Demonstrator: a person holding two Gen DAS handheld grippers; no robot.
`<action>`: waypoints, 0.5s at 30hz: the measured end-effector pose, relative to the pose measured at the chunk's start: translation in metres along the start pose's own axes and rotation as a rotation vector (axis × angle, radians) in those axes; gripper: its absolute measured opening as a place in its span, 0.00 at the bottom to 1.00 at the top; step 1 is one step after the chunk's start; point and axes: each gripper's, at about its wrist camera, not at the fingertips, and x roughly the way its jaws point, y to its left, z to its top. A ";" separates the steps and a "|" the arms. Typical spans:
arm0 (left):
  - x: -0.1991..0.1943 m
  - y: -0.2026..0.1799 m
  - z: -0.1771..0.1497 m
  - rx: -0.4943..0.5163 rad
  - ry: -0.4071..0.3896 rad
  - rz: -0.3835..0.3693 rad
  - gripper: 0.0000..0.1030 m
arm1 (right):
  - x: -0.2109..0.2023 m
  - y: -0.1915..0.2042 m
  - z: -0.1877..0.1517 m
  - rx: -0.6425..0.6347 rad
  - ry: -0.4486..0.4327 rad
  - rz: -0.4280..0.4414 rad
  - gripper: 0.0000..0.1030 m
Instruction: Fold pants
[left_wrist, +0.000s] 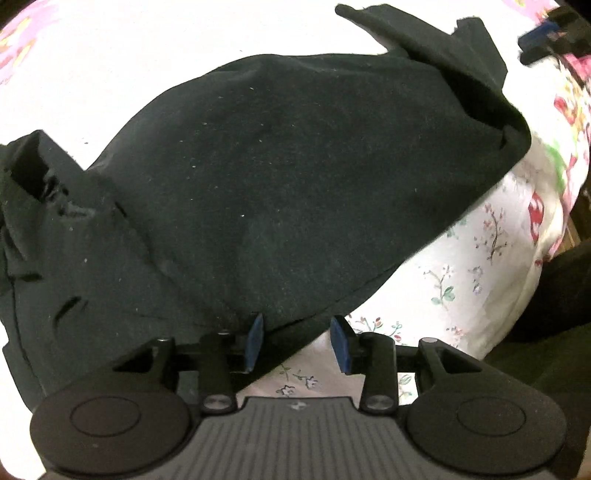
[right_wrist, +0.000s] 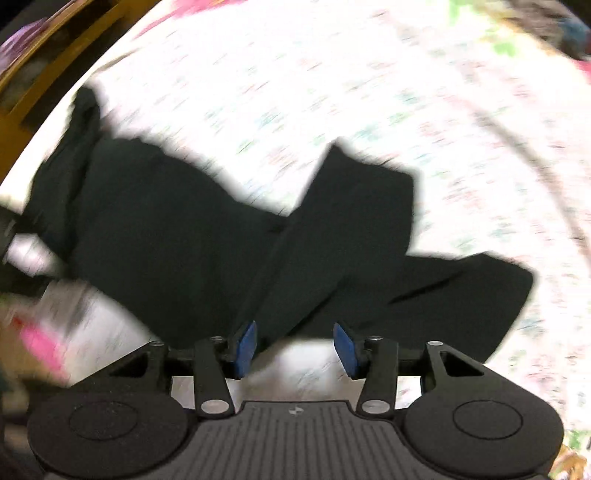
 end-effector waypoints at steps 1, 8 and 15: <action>-0.001 0.000 0.000 -0.019 -0.008 -0.004 0.47 | 0.001 0.001 0.010 0.009 -0.031 -0.016 0.31; -0.024 0.004 -0.010 -0.066 -0.031 -0.012 0.48 | 0.088 0.031 0.067 0.004 -0.116 -0.245 0.48; -0.037 -0.014 -0.012 -0.056 -0.004 -0.026 0.48 | 0.127 -0.011 0.057 0.126 -0.058 -0.266 0.00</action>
